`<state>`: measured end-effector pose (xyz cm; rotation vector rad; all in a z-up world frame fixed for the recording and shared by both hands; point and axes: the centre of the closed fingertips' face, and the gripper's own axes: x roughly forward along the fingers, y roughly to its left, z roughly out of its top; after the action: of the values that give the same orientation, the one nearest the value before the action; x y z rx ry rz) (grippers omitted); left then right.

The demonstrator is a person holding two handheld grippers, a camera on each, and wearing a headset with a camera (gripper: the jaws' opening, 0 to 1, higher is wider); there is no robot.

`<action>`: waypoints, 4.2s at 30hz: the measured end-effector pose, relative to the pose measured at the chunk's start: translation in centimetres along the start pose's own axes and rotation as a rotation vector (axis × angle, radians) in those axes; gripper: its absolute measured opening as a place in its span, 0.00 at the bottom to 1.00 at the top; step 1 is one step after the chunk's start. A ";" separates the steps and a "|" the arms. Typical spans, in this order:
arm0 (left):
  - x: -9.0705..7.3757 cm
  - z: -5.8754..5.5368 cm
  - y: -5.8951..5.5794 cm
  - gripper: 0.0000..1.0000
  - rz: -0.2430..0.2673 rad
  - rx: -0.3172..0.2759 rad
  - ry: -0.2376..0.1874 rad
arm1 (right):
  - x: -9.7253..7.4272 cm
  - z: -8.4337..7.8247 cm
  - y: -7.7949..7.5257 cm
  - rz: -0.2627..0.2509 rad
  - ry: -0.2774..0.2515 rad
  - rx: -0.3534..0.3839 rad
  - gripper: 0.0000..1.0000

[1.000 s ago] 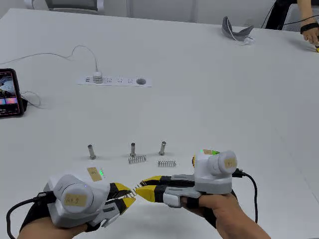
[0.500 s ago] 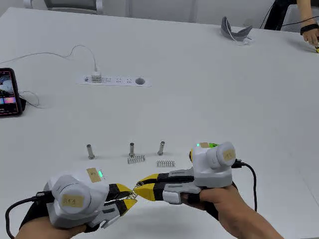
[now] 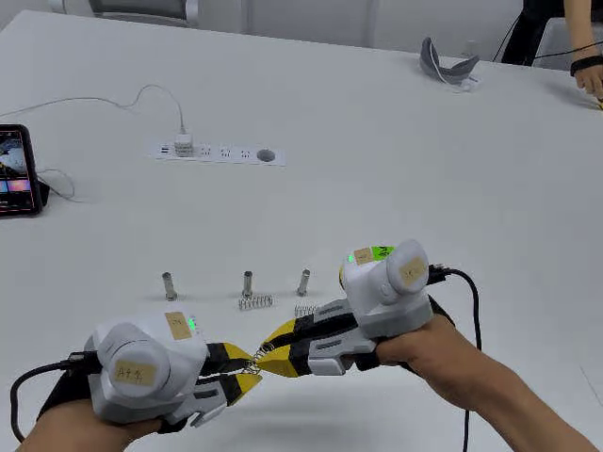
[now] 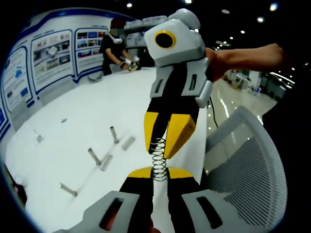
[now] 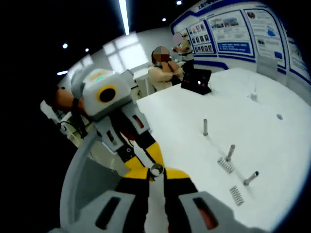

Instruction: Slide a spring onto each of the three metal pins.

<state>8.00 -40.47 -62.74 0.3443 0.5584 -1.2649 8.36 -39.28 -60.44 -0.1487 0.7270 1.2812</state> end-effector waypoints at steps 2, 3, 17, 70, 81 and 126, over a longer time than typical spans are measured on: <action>0.1 0.0 -0.1 0.09 -0.005 0.007 0.000 | 0.1 0.0 0.1 0.013 0.013 -0.011 0.12; 0.1 0.0 -0.1 0.09 -0.007 0.008 0.002 | 0.2 0.0 0.2 0.017 0.018 -0.017 0.12; 0.3 0.4 -1.0 0.09 -0.049 0.072 0.018 | 0.0 -0.6 1.1 0.084 0.177 -0.172 0.12; -2.8 -3.5 3.9 0.28 0.087 -0.109 -0.060 | -0.2 -1.9 -2.1 0.011 0.175 -0.094 0.12; -4.6 -5.5 6.2 0.37 0.167 -0.172 -0.069 | 1.0 -2.2 -2.9 0.006 0.201 -0.099 0.12; -10.8 -12.4 12.1 0.64 0.429 -0.384 -0.048 | 7.8 3.3 -8.2 0.049 0.288 -0.245 0.12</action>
<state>14.99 -21.81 -67.41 0.1009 0.6333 -0.7312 17.92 -33.88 -64.70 -0.5258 0.8195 1.4091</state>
